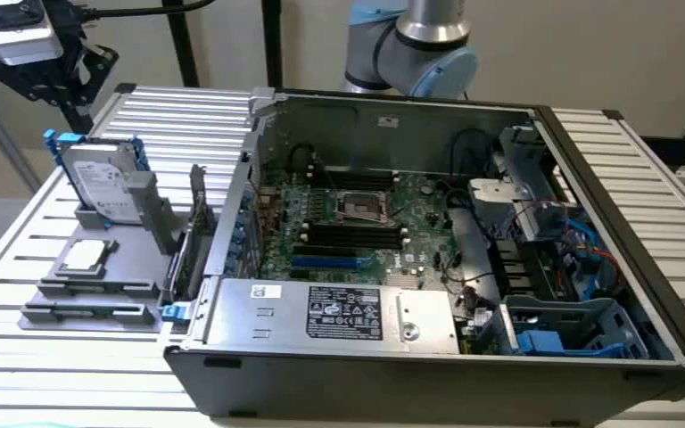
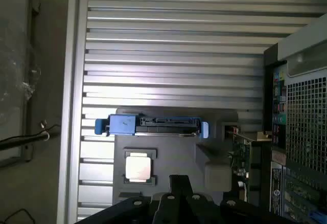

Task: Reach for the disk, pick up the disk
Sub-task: 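Reach for the disk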

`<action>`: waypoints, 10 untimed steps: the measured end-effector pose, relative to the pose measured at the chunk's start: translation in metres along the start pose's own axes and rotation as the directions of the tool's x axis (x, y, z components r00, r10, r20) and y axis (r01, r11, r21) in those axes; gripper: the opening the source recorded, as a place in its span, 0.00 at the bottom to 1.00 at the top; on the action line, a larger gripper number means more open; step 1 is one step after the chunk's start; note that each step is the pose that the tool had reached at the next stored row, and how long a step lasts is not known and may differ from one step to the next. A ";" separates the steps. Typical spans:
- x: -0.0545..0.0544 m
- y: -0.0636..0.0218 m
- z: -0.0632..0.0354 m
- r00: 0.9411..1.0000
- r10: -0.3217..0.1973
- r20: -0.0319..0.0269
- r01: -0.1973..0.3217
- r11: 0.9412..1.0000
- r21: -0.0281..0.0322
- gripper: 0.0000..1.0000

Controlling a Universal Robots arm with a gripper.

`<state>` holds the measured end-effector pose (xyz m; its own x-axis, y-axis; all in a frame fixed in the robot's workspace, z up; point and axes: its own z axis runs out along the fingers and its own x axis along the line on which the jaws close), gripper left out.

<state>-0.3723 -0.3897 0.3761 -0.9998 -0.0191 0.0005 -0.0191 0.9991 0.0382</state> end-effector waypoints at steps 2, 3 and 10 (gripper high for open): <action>0.000 0.0000 0.0000 1.000 0.000 0.000 0.000 1.000 0.000 0.11; 0.000 0.0000 0.0000 1.000 0.000 0.000 0.000 1.000 0.000 0.11; 0.000 0.0000 0.0000 1.000 0.000 0.000 0.000 1.000 0.000 0.11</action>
<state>-0.3723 -0.3897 0.3761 -0.9998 -0.0191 0.0005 -0.0191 0.9991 0.0382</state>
